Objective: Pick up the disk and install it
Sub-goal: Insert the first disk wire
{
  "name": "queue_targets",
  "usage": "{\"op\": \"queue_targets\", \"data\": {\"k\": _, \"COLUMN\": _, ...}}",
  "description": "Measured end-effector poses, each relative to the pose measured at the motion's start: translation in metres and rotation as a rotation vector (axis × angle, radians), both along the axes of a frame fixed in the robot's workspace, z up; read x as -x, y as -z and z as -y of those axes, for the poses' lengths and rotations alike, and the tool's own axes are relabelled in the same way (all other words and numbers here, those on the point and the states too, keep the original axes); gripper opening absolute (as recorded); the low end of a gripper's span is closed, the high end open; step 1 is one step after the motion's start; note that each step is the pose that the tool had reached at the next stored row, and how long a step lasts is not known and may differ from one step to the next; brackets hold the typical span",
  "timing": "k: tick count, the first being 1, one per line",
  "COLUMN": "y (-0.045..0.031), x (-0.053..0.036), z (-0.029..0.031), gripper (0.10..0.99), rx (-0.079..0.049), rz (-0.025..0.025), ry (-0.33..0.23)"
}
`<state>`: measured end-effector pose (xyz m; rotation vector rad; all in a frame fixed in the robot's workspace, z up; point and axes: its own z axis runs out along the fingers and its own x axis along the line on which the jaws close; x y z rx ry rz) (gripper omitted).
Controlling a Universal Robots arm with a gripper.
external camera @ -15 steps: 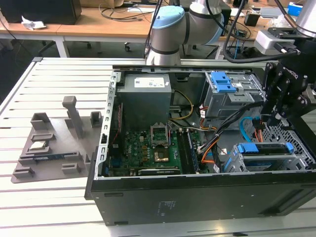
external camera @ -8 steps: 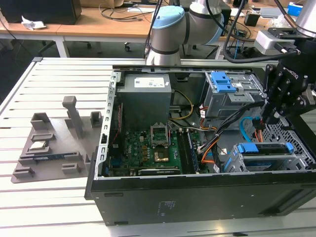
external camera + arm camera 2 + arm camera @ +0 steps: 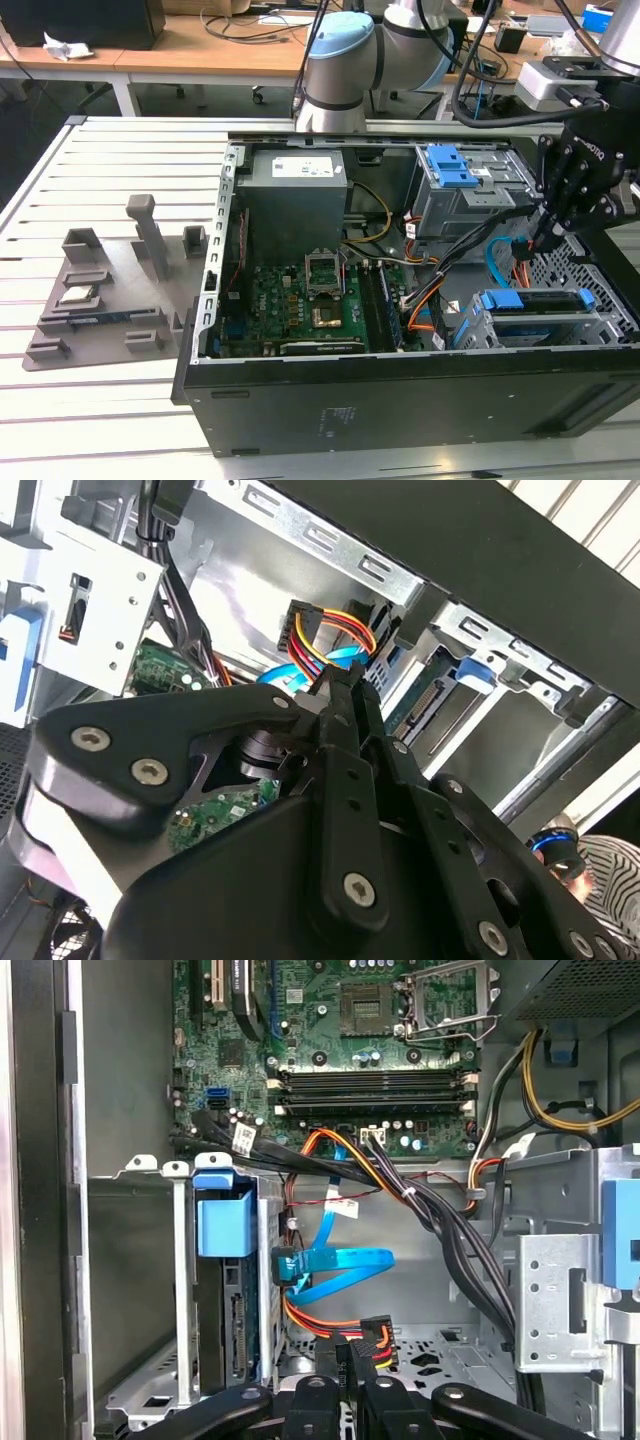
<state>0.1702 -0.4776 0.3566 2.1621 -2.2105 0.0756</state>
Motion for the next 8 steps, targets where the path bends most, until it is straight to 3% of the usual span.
{"op": "queue_targets", "data": {"k": 4, "y": 0.0002, "x": 0.0000, "z": 0.0083, "gripper": 0.165, "rx": 0.000, "rz": 0.0000, "ry": 0.000}}
{"op": "queue_targets", "data": {"k": 8, "y": 0.0004, "x": 0.0001, "z": 0.0122, "gripper": 0.165, "rx": 0.000, "rz": 0.0000, "ry": 0.000}}
